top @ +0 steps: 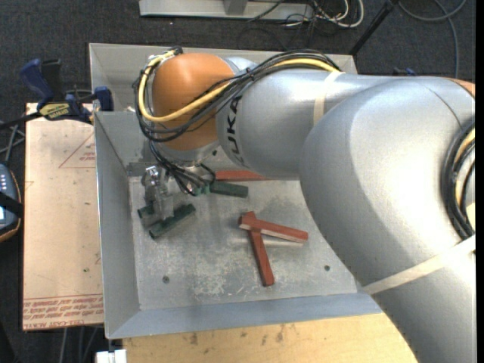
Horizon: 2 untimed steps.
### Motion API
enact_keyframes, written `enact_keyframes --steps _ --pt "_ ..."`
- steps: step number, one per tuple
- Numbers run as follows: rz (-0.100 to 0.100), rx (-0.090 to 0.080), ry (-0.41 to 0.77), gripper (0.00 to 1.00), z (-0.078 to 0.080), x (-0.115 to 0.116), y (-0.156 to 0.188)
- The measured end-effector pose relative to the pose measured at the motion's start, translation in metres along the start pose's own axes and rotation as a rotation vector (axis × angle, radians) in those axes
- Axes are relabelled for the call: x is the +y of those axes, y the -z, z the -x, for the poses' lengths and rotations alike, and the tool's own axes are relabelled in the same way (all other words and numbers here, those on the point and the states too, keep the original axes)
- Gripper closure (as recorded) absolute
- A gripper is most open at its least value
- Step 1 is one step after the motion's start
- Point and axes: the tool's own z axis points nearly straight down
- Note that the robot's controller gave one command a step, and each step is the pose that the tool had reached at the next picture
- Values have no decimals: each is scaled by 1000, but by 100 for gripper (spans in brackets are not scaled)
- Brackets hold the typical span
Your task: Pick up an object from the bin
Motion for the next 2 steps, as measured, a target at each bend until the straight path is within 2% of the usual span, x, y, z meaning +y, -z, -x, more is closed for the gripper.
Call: enact_keyframes --steps 1,2 --pt "0 -2 65 0 5 5 -16" --pt "0 -2 65 100 5 5 -16"
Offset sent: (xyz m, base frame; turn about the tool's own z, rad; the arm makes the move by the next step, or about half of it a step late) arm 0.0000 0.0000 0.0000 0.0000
